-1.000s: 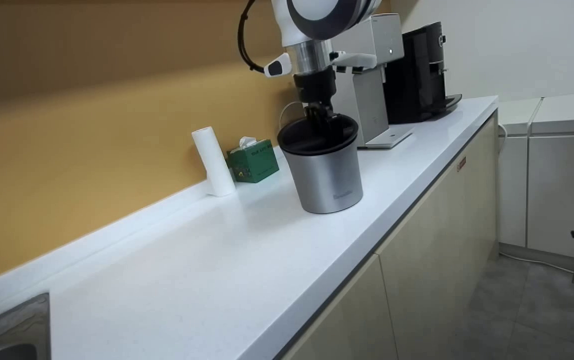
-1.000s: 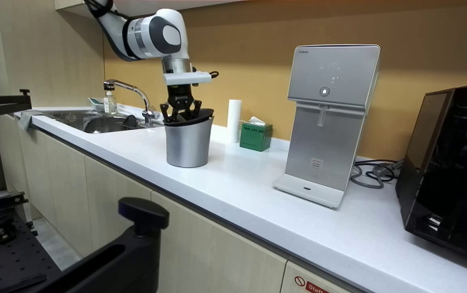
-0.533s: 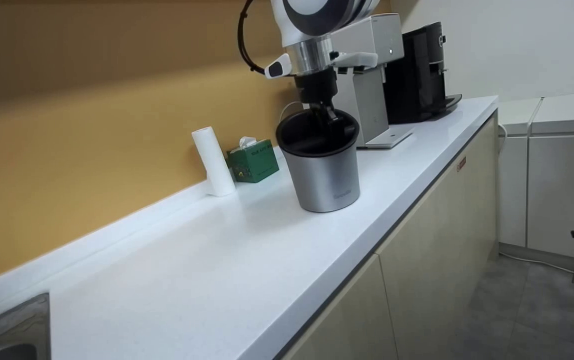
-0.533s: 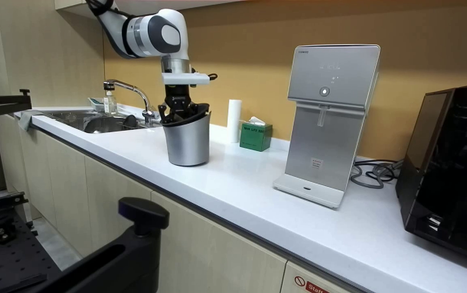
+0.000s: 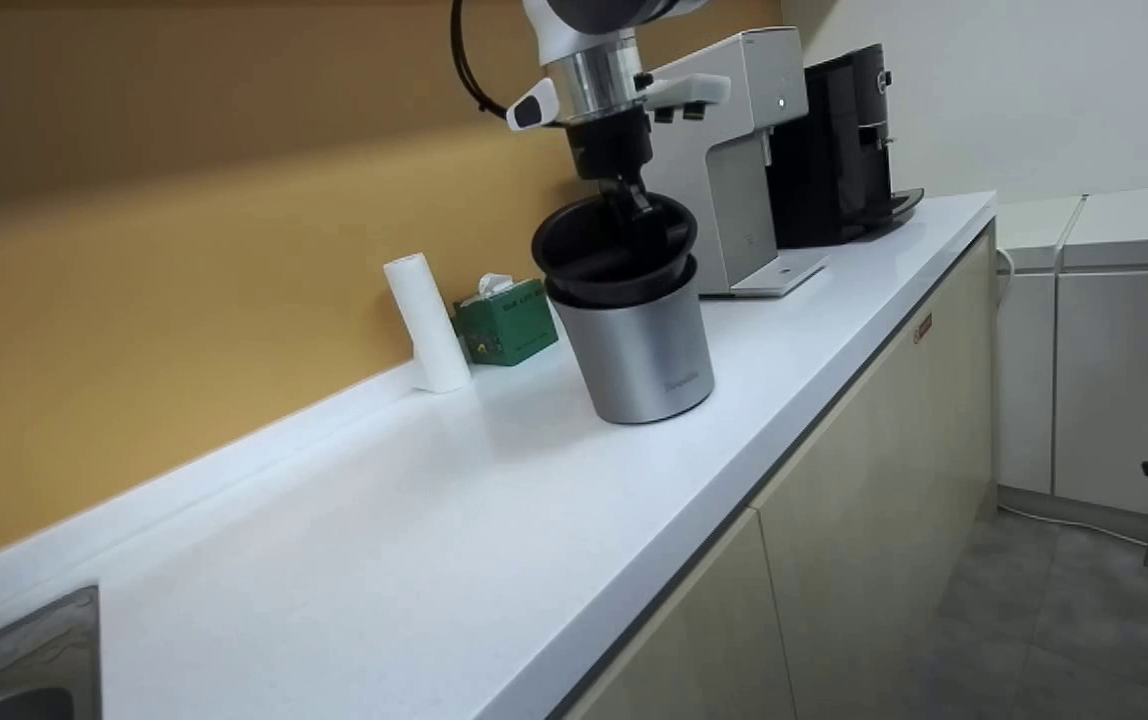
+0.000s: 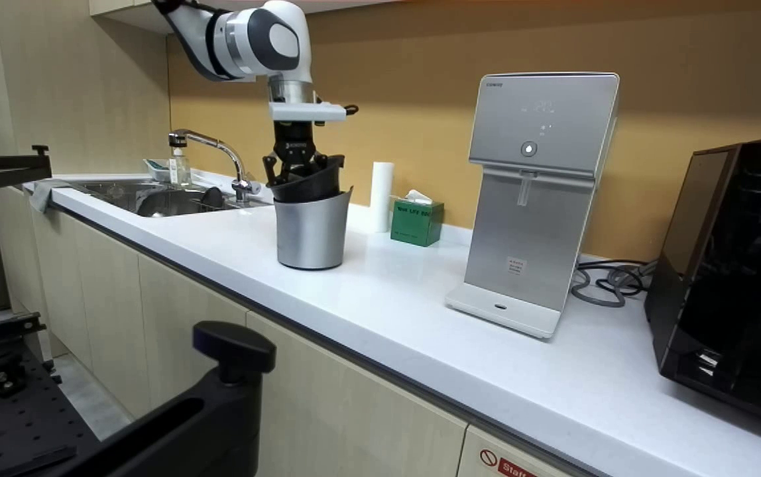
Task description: Remove the black bin from the grey bin
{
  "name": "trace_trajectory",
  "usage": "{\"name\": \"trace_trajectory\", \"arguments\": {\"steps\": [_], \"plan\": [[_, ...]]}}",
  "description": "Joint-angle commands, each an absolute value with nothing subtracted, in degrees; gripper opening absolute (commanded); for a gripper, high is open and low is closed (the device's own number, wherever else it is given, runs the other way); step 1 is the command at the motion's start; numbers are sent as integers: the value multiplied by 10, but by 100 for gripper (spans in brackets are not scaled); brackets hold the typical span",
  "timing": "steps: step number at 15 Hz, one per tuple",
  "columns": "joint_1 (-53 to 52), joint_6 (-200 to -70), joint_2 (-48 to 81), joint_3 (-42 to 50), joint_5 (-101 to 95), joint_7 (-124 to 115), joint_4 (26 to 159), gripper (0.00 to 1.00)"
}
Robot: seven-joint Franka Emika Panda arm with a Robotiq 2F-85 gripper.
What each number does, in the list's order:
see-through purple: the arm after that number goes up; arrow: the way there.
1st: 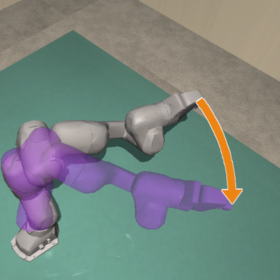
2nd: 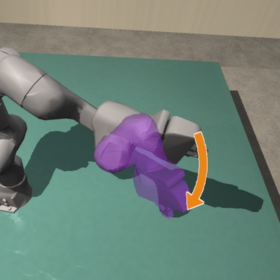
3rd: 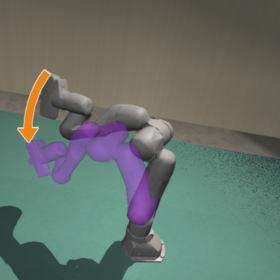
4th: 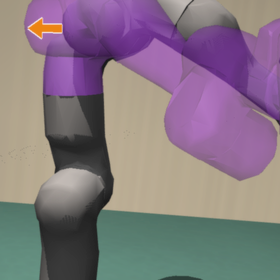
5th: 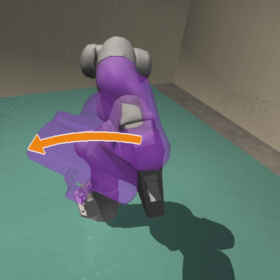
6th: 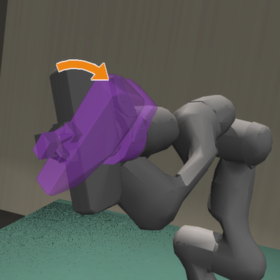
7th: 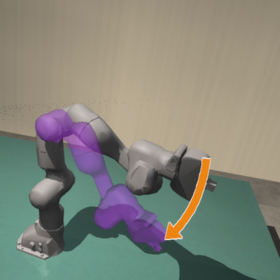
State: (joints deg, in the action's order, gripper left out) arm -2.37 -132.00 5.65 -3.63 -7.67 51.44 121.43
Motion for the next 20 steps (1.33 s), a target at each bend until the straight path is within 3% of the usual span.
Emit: {"name": "trace_trajectory", "arguments": {"steps": [1, 13, 18, 19, 20], "plan": [[-27, -1254, 65, -40, -78, 499, 1131, 2], [8, -1099, 105, -19, -71, 571, 930, 2], [25, -1074, 103, -8, -68, 569, 927, 2], [23, -1088, 101, -9, -76, 573, 942, 9], [25, -1086, 102, -8, -75, 573, 942, 9]]}}
